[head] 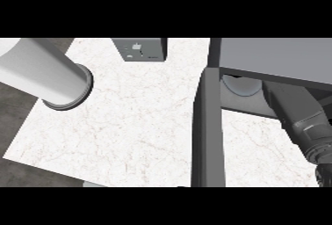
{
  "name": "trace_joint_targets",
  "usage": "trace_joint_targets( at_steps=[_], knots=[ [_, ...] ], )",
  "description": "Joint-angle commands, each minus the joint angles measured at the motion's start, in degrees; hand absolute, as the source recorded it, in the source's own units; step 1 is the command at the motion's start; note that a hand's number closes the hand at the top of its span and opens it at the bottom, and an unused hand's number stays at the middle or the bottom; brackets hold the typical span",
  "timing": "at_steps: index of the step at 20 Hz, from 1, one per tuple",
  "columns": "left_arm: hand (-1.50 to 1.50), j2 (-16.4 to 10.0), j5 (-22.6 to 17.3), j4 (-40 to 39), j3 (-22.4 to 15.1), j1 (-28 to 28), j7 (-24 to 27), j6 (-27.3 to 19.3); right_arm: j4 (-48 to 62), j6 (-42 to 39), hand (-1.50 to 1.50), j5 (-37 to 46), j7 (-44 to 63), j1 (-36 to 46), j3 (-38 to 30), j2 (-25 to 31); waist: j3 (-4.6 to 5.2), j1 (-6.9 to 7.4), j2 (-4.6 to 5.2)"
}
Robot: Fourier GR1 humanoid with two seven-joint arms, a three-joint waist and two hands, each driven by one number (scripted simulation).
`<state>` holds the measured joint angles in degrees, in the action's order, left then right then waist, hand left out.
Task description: Pick up the milk, place it into the microwave and close the microwave
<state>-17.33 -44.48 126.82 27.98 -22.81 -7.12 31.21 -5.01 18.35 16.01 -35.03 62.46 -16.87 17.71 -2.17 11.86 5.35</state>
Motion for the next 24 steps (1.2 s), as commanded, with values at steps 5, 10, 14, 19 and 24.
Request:
trace_joint_targets(
  at_steps=[5, 10, 14, 19, 24],
  knots=[
    [-1.50, 0.3, 0.9, -0.9, -2.1, 0.0, -0.8, 1.0, -0.9, 3.6, -1.50, 0.6, 3.4, 7.5, 0.6, -5.9, 1.99, 1.30, -1.30],
    [-1.50, 0.9, 2.4, -2.1, -2.4, 0.8, -0.8, 0.3, -1.7, 5.9, -1.50, -1.2, 1.8, 7.4, -1.5, -5.6, 1.97, -1.31, -1.82],
    [-1.50, 2.0, 3.7, -1.8, -4.4, -0.1, -1.3, 0.9, -1.5, 6.7, -1.50, -1.9, 2.2, 8.3, -2.5, -5.1, 1.99, -2.58, -2.18],
    [-1.50, 5.1, 7.3, -1.7, -6.4, -1.3, -0.3, 1.7, -0.2, 2.8, -1.50, 0.1, 0.4, 6.1, -0.8, -2.8, 2.02, -4.64, -2.76],
    [-1.50, 7.4, 9.9, -3.2, -10.2, -1.2, 1.8, 5.6, -0.4, 0.5, -1.50, -1.9, -2.8, 2.4, -2.7, -3.6, 2.02, -6.05, -2.82]
  ],
)
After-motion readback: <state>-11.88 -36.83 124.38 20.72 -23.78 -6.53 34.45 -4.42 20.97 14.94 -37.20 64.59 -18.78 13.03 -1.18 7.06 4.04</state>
